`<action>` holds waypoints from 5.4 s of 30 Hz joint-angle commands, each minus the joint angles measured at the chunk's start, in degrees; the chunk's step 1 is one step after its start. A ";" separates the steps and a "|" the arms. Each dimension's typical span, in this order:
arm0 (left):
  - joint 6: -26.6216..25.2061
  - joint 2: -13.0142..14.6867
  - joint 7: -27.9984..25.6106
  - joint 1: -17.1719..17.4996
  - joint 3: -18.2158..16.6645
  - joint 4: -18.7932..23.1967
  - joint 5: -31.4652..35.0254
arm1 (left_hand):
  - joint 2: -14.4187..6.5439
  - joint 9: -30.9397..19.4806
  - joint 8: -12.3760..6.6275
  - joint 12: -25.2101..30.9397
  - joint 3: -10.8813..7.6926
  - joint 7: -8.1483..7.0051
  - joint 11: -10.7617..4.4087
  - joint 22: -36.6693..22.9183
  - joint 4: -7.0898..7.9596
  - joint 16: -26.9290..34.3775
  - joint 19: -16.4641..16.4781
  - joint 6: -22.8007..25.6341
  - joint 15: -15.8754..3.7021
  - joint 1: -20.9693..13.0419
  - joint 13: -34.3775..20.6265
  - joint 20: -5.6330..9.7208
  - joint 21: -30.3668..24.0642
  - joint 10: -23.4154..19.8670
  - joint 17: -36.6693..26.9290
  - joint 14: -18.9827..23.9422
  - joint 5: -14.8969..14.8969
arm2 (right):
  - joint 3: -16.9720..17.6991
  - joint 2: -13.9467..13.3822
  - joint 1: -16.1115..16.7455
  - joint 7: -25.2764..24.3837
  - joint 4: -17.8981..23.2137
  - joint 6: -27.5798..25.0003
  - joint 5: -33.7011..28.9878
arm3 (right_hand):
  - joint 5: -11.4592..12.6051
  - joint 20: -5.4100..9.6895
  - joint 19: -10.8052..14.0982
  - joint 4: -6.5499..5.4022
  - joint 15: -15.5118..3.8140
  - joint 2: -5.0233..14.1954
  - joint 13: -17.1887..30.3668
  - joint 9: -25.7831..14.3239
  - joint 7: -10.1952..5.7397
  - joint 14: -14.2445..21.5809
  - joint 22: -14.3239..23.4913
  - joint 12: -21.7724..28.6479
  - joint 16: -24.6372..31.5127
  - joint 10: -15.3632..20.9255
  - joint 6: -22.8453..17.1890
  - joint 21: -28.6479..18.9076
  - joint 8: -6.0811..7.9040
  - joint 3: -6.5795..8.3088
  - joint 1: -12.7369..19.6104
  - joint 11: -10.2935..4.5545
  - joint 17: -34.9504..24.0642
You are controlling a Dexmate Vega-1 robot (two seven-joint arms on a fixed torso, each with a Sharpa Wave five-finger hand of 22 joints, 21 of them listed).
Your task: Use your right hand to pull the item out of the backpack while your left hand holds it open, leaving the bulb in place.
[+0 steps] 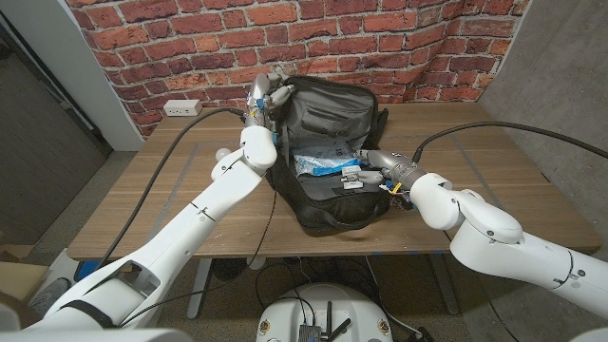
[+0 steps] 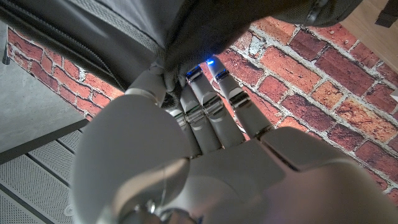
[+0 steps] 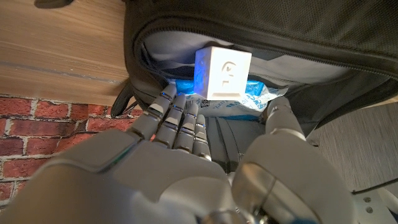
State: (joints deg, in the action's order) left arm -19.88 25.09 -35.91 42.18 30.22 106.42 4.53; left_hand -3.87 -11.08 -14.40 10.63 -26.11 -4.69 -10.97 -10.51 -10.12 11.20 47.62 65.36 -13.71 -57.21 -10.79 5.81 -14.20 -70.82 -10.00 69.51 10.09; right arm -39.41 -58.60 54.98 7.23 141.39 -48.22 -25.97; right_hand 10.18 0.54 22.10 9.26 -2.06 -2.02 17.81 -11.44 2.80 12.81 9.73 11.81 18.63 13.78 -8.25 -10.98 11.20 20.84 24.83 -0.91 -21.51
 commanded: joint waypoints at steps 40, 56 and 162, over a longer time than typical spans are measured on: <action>-0.55 0.16 -1.47 2.43 -0.78 2.58 0.79 | -0.39 -0.27 0.01 0.53 -0.71 0.13 -0.52 -0.25 0.27 -0.37 0.61 0.42 -0.05 -0.01 -0.11 5.85 0.14 -1.05 -0.27 0.32 0.47 | -8.18 3.36 -9.50 11.82 -5.20 -1.24 -8.81 | -0.11 1.44 2.76 -0.07 -2.17 0.42 -0.13 -0.10 -0.41 3.42 0.22 1.58 0.95 2.92 -1.97 -0.89 1.54 0.23 2.40 -0.97 0.00; -0.16 -0.06 -2.38 3.63 -1.27 3.15 0.78 | -0.38 -0.28 0.10 0.50 -0.73 0.09 -0.53 -0.25 0.28 -0.42 0.60 0.37 -0.03 0.03 -0.11 5.86 0.18 -0.96 -0.25 0.22 0.47 | -6.53 4.02 -7.54 10.18 -5.57 0.42 -11.16 | -0.05 2.79 6.78 0.06 -4.18 1.22 2.09 -0.86 -1.72 9.29 0.32 4.98 3.67 11.08 -10.34 -1.61 5.53 0.16 4.70 -2.51 -0.77; -3.09 -3.30 -4.65 -0.25 1.30 -0.26 2.24 | -0.40 -0.34 0.45 0.43 -0.90 0.08 -0.52 -0.22 0.29 -0.42 0.55 0.24 -0.03 0.14 -0.13 5.84 0.45 -0.68 -0.26 0.06 0.48 | 17.50 -6.51 11.33 -7.43 0.18 7.50 -0.44 | -0.02 7.20 16.80 -0.41 -9.46 3.16 15.75 -1.51 -5.05 25.84 0.91 22.96 10.80 31.52 -29.38 -3.37 13.97 -2.20 12.89 -6.16 -7.49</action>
State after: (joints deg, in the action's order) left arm -21.62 21.90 -40.01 41.14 31.23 104.50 6.13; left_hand -3.55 -11.35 -13.68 10.82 -26.12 -4.68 -10.97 -10.51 -10.12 10.76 47.62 65.35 -13.70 -56.81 -10.78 5.81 -13.76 -70.83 -10.00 69.50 10.08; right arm -25.31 -62.52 63.50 2.39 140.82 -41.05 -28.96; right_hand 9.94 3.58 38.49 9.10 -3.68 0.85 33.34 -12.76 -2.13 38.02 10.54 34.37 29.66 44.20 -37.13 -14.09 24.80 18.60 37.05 -6.32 -28.84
